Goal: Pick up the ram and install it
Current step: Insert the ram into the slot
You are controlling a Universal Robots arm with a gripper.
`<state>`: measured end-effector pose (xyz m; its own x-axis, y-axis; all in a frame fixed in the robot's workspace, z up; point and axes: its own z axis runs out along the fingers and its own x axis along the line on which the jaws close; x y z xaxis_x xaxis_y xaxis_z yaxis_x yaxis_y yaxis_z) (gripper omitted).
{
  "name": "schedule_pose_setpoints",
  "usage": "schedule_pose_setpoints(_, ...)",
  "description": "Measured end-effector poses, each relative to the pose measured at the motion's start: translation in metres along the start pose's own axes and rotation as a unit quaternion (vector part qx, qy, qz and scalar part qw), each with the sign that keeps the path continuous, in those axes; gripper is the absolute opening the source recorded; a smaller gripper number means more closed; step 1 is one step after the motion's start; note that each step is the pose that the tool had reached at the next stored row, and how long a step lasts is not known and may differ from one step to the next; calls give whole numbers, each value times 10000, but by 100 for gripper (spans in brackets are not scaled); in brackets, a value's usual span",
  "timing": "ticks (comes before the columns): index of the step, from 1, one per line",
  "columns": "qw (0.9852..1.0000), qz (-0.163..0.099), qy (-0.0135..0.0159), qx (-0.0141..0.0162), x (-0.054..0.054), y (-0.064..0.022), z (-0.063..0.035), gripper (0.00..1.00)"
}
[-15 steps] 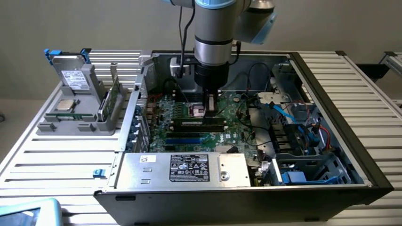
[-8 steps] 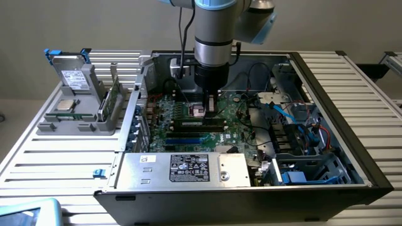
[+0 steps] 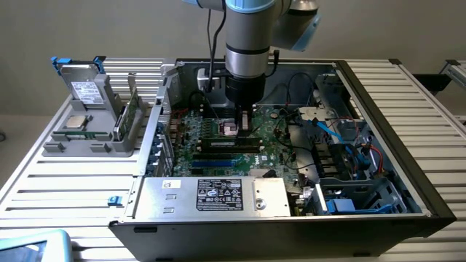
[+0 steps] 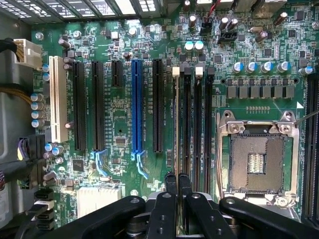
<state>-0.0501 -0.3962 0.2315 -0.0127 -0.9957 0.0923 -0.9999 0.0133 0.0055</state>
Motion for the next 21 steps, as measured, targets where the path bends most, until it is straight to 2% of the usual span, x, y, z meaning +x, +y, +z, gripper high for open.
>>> schedule_pose_setpoints(21, 10000, 0, 1, 0, -13, -1, 23, 14)
